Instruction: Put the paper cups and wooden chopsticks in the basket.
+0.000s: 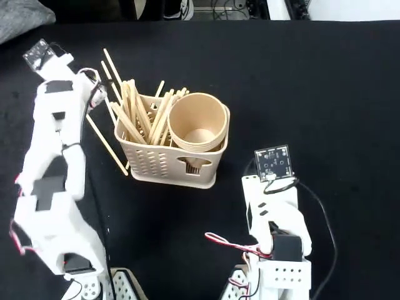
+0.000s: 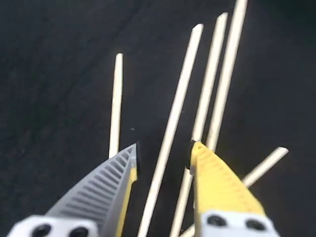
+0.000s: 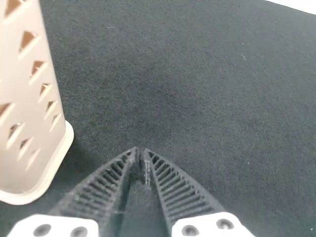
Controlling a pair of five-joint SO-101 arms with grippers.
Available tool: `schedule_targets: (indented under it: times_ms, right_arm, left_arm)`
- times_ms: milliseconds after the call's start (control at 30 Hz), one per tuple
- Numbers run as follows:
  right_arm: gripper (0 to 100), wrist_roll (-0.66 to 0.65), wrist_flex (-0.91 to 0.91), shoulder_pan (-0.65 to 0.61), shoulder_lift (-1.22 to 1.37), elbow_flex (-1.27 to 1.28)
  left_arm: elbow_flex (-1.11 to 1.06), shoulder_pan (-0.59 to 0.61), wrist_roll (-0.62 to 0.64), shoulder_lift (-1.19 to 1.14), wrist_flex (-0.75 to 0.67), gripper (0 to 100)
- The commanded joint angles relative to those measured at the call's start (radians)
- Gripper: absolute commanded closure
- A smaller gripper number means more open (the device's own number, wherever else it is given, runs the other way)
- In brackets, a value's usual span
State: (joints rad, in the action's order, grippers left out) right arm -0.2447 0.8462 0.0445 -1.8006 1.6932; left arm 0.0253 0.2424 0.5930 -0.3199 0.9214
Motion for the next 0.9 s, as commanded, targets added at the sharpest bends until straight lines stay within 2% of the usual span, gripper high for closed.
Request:
schedule_targets:
  times_ms: [0, 267, 567, 867]
  right_arm:
    - [98.7, -0.002, 0.003, 0.014, -0.056, -0.007]
    - [98.7, -0.002, 0.003, 0.014, -0.056, -0.007]
    - [98.7, -0.002, 0.003, 0.014, -0.056, -0.007]
    - [98.7, -0.002, 0.003, 0.014, -0.056, -0.007]
  left_arm:
    - [0.288, 0.048, 0.009, -0.161, 0.161, 83]
    - [0.734, 0.07, 0.008, -0.466, 0.45, 83]
    - [1.178, 0.071, 0.005, -0.733, 0.68, 82]
    - [1.435, 0.091, 0.005, -0.921, 0.764, 83]
